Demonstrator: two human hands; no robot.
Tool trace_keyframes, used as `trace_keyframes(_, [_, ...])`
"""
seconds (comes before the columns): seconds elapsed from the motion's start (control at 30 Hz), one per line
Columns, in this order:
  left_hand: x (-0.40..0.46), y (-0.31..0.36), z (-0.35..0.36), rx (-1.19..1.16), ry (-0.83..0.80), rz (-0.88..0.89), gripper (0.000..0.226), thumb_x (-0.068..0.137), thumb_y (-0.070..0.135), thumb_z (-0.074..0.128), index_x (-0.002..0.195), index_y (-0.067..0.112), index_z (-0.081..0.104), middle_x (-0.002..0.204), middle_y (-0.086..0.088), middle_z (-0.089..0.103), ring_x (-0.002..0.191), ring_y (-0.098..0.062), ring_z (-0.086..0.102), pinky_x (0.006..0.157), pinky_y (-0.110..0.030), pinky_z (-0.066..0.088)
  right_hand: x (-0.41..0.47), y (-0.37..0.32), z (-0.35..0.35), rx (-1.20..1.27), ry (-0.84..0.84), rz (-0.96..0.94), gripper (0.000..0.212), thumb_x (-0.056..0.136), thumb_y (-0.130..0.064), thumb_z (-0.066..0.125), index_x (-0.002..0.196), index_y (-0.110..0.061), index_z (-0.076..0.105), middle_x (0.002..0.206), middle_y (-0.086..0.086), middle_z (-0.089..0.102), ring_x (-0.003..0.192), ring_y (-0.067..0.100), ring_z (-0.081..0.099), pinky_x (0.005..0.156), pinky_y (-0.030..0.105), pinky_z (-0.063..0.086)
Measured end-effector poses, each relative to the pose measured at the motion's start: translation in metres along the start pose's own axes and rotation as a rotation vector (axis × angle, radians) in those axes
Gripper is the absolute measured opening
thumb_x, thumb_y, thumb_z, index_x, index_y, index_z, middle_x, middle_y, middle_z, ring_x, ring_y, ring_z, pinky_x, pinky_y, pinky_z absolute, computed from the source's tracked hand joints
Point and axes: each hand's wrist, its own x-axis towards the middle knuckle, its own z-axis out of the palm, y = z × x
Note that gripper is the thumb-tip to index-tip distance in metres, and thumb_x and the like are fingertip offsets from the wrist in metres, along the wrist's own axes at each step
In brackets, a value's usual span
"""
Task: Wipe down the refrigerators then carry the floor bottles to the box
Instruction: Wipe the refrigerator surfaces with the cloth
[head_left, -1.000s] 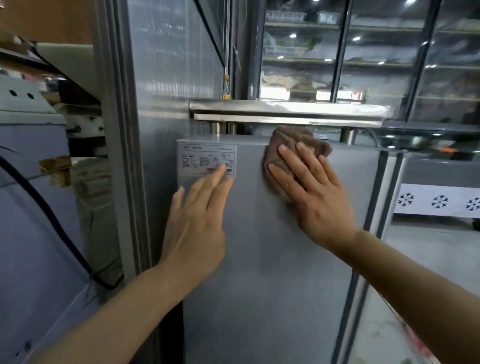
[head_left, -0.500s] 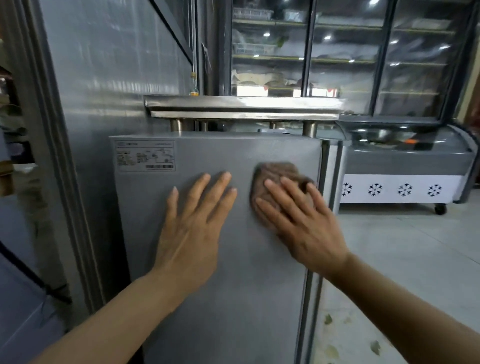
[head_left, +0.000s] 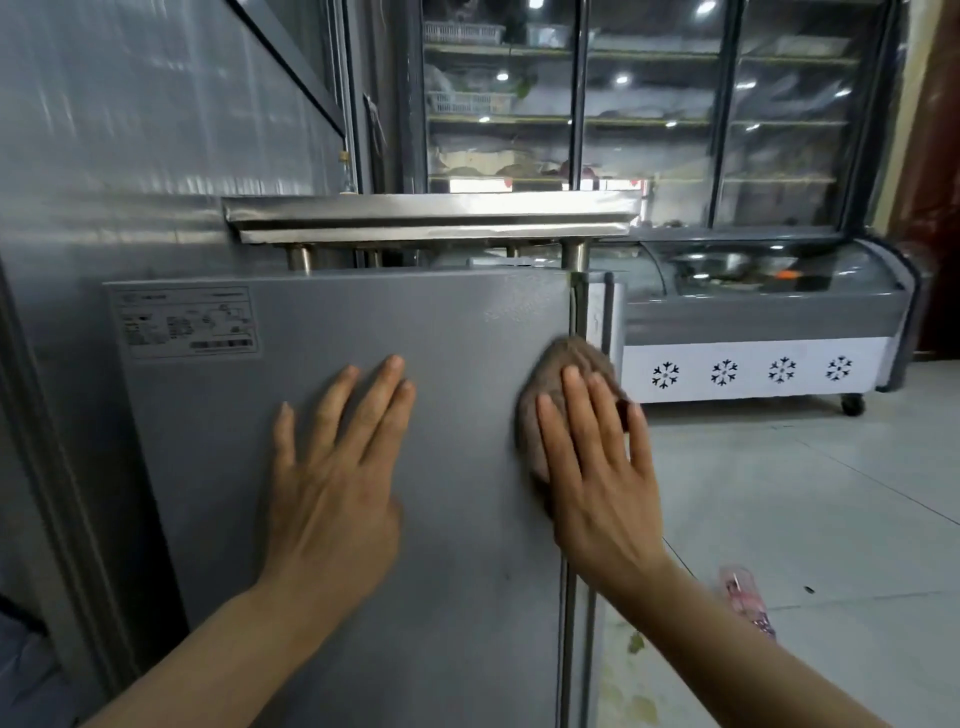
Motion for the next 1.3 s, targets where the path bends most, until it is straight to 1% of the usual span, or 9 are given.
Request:
trace_keyframes(0.17, [-0.002, 0.017, 0.011, -0.001, 0.016, 0.067, 0.101, 0.056, 0.008, 0.075, 0.145, 0.019, 0.029, 0.156, 0.006, 0.019, 0.14, -0.028, 0.022, 0.105, -0.064, 0.016, 0.068, 0.014, -0.013, 0.026, 0.117, 0.037, 0.059, 0.091, -0.013, 0.037, 0.148, -0.004, 0.026, 0.155, 0.023, 0.019, 0.144, 0.037, 0.013, 0.119, 0.046, 0.004])
trace_keyframes(0.33, [-0.004, 0.018, 0.022, -0.009, 0.045, 0.045, 0.102, 0.058, 0.006, 0.075, 0.146, 0.02, 0.026, 0.157, 0.007, 0.014, 0.142, -0.027, 0.015, 0.105, -0.064, 0.012, 0.013, 0.01, 0.013, 0.137, 0.107, 0.008, 0.064, 0.089, -0.01, 0.043, 0.149, -0.01, 0.021, 0.157, 0.016, 0.011, 0.146, 0.034, 0.006, 0.119, 0.045, 0.007])
trace_keyframes(0.4, [-0.01, 0.017, 0.026, -0.002, 0.049, 0.046, 0.1, 0.057, 0.005, 0.074, 0.145, 0.019, 0.03, 0.156, 0.006, 0.016, 0.141, -0.028, 0.018, 0.105, -0.064, 0.012, -0.036, 0.0, 0.027, 0.15, 0.036, -0.025, 0.06, 0.09, -0.012, 0.036, 0.148, -0.012, 0.022, 0.157, 0.015, 0.012, 0.146, 0.035, 0.008, 0.119, 0.046, 0.008])
trace_keyframes(0.53, [-0.05, 0.012, 0.043, 0.023, -0.018, 0.076, 0.095, 0.055, 0.003, 0.075, 0.141, 0.019, 0.039, 0.154, 0.006, 0.023, 0.136, -0.031, 0.025, 0.104, -0.063, 0.014, -0.128, -0.014, 0.043, 0.096, -0.171, -0.149, 0.069, 0.078, -0.01, 0.043, 0.145, -0.015, 0.027, 0.151, 0.015, 0.023, 0.144, 0.035, 0.011, 0.116, 0.047, 0.013])
trace_keyframes(0.63, [-0.075, 0.005, 0.054, 0.056, -0.087, 0.095, 0.1, 0.053, 0.004, 0.077, 0.142, 0.022, 0.036, 0.155, 0.007, 0.021, 0.138, -0.03, 0.023, 0.104, -0.063, 0.013, -0.14, -0.018, 0.037, 0.078, -0.226, -0.181, 0.069, 0.075, -0.008, 0.039, 0.143, -0.019, 0.029, 0.149, 0.014, 0.025, 0.143, 0.035, 0.011, 0.115, 0.045, 0.013])
trace_keyframes(0.83, [-0.075, 0.002, 0.06, 0.025, -0.087, 0.093, 0.103, 0.052, 0.003, 0.074, 0.143, 0.026, 0.032, 0.156, 0.011, 0.017, 0.138, -0.027, 0.023, 0.104, -0.062, 0.012, -0.035, -0.003, 0.019, 0.107, 0.003, -0.085, 0.068, 0.084, -0.02, 0.057, 0.147, -0.024, 0.031, 0.156, 0.01, 0.019, 0.144, 0.033, 0.014, 0.116, 0.043, 0.006])
trace_keyframes(1.0, [-0.076, -0.004, 0.057, -0.007, -0.028, 0.146, 0.09, 0.057, 0.003, 0.068, 0.14, 0.022, 0.039, 0.154, 0.007, 0.024, 0.136, -0.026, 0.027, 0.104, -0.063, 0.018, -0.033, -0.023, 0.037, 0.228, 0.152, 0.004, 0.058, 0.09, -0.014, 0.051, 0.145, -0.02, 0.035, 0.154, 0.009, 0.026, 0.144, 0.036, 0.014, 0.117, 0.047, 0.006])
trace_keyframes(1.2, [-0.103, -0.03, 0.049, 0.057, -0.017, 0.087, 0.072, 0.065, 0.011, 0.059, 0.136, 0.014, 0.045, 0.154, -0.003, 0.027, 0.134, -0.03, 0.03, 0.104, -0.064, 0.018, -0.129, -0.054, 0.049, 0.051, -0.251, -0.431, 0.066, 0.079, -0.016, 0.036, 0.144, -0.027, 0.04, 0.152, 0.0, 0.024, 0.134, 0.033, 0.026, 0.111, 0.048, 0.014])
trace_keyframes(1.3, [-0.116, -0.056, 0.043, 0.107, -0.015, -0.002, 0.078, 0.062, 0.01, 0.064, 0.136, 0.017, 0.043, 0.154, -0.004, 0.026, 0.131, -0.033, 0.031, 0.103, -0.062, 0.018, -0.113, -0.056, 0.036, 0.009, -0.262, -0.45, 0.071, 0.075, -0.013, 0.031, 0.143, -0.028, 0.038, 0.152, -0.002, 0.024, 0.136, 0.03, 0.025, 0.114, 0.049, 0.006])
